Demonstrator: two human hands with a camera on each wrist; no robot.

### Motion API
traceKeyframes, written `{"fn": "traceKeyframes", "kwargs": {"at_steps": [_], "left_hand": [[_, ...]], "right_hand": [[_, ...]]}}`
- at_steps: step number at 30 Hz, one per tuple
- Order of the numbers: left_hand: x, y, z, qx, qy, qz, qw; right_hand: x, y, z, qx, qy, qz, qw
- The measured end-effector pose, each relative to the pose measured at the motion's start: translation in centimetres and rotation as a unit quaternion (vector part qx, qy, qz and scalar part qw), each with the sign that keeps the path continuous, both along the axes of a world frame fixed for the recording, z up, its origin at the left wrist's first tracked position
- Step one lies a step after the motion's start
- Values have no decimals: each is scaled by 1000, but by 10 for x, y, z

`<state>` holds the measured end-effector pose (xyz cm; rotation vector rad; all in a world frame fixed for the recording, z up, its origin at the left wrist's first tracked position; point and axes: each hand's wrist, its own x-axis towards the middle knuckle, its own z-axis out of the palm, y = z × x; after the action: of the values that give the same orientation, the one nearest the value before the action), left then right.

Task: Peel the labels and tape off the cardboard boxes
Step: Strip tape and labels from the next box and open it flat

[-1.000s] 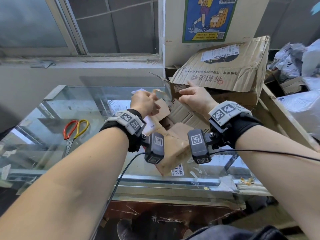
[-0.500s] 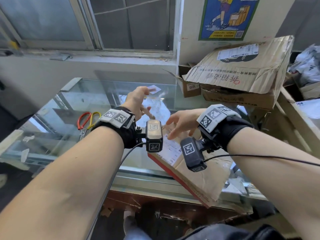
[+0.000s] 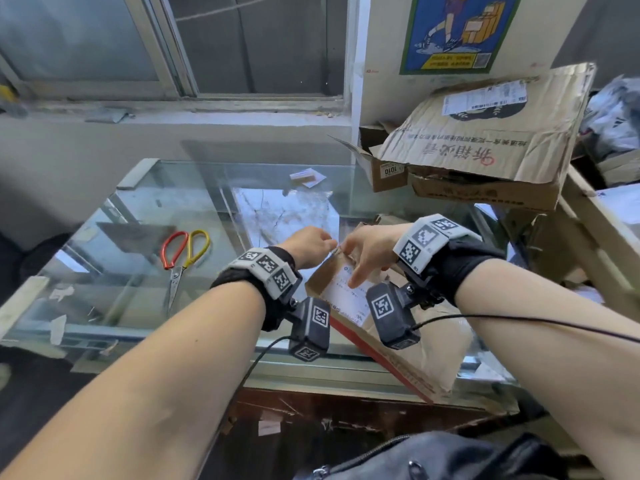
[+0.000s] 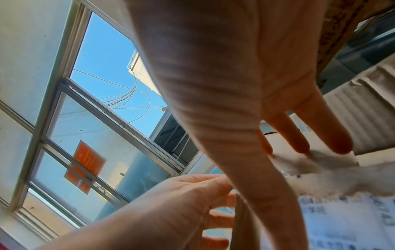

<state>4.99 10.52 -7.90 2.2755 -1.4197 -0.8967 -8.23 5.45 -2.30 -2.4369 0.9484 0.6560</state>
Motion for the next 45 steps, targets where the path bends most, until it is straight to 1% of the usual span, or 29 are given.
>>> {"fn": "traceKeyframes", "kwargs": {"at_steps": [3,6,7,9,12,14,16,19,21,23,24,26,28,29,30,32,34,36,39,43,44,45], "left_hand": [[-1,1,-3,26,31,25,999],[5,1,-4,43,60,41,996],[8,2,-3,43,75,47,995],[14,1,0,39,69,49,996],[25,3,6,38,35,62,997],[37,6,10,36,38,78,996],[47,12,18,47,38,85,995],[64,26,27,40,23,79,996],[72,33,27,37,16,67,997],[76,38,23,47,-12,52,997],[77,38,20,52,-42,44,997],[75,40,17,54,-117,35,991],[71,41,16,36,-201,44,978],[67,41,17,28,-236,35,971],[63,39,19,21,-261,6,965],[52,34,22,20,-294,-78,952],[44,25,23,47,-308,-150,938],[37,17,25,93,-314,-201,923],[25,5,28,133,-345,-261,892],[8,-5,24,147,-379,-330,852],[5,-8,21,147,-381,-336,849],[2,-9,19,142,-378,-331,853]], "right_hand": [[-3,3,0,27,9,-41,999],[-7,7,-2,39,48,-59,996],[-7,8,-2,41,50,-62,996],[-3,9,1,47,24,-67,996],[10,11,10,29,-27,-42,998],[21,11,16,-7,-30,-16,999],[31,13,20,-76,-24,14,997],[38,14,22,-179,-32,53,982],[37,14,19,-213,-39,73,973],[35,16,16,-233,-43,87,967],[33,17,15,-241,-44,94,965],[30,19,13,-252,-43,108,961],[26,21,10,-258,-45,116,958],[24,22,9,-262,-49,120,956],[21,23,7,-268,-56,122,954],[15,25,6,-276,-69,123,951],[9,26,5,-284,-75,133,946],[3,27,3,-284,-78,141,945],[-7,26,0,-278,-90,139,946],[-20,27,-4,-274,-126,125,945],[-23,27,-5,-278,-126,118,945],[-26,26,-7,-282,-121,108,946]]}}
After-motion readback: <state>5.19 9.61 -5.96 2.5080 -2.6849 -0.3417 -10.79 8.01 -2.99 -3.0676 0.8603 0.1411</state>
